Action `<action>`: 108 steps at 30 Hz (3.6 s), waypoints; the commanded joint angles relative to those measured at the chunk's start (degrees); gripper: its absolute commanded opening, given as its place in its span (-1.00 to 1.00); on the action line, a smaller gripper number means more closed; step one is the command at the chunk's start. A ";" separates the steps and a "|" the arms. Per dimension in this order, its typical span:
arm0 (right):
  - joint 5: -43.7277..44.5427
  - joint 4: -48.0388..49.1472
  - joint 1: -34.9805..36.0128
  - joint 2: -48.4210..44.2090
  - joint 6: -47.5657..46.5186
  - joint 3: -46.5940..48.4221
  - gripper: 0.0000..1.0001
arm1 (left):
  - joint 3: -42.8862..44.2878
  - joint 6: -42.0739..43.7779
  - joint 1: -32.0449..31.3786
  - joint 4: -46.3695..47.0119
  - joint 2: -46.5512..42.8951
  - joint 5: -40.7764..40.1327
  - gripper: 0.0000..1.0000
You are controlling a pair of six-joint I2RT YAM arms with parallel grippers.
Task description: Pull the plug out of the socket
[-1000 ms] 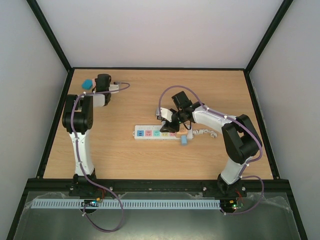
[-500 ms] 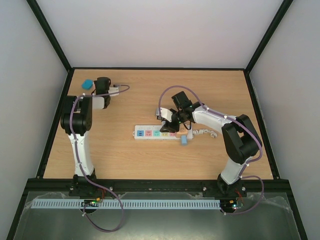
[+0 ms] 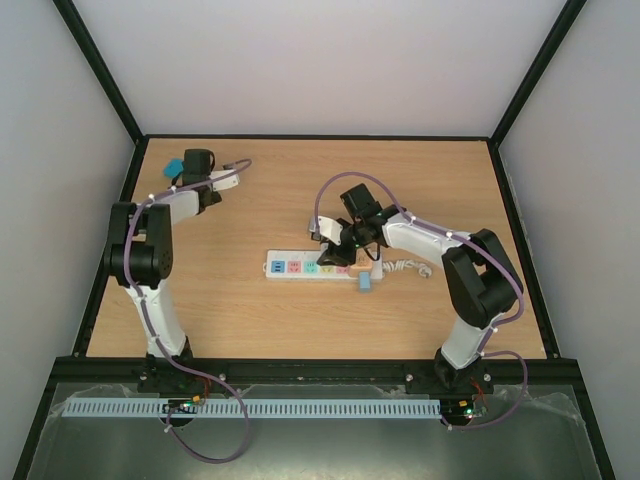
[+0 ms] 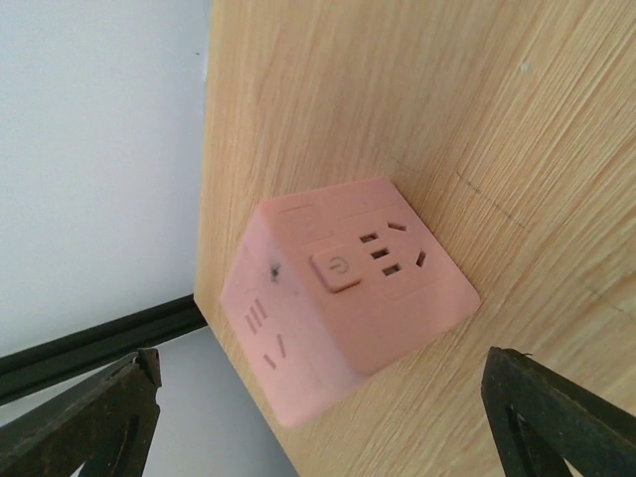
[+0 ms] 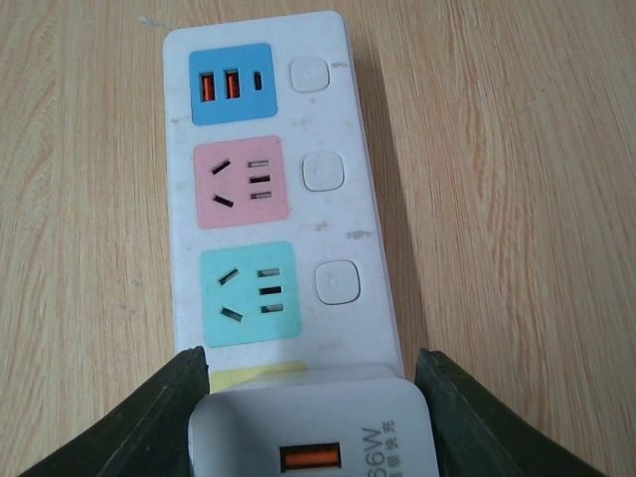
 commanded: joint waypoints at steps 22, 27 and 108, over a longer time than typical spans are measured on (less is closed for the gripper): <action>-0.12 3.35 5.81 5.21 9.88 1.65 -0.57 | -9.08 -17.41 -3.18 -31.97 -24.03 42.75 0.88; -1.26 5.91 5.98 5.38 13.62 2.00 -0.44 | -12.25 -17.88 -6.25 -32.61 -27.38 48.04 0.88; -1.14 -8.87 -3.66 -4.82 -0.48 -5.89 -0.22 | -8.54 -26.56 -26.49 -25.24 -16.46 65.63 -0.09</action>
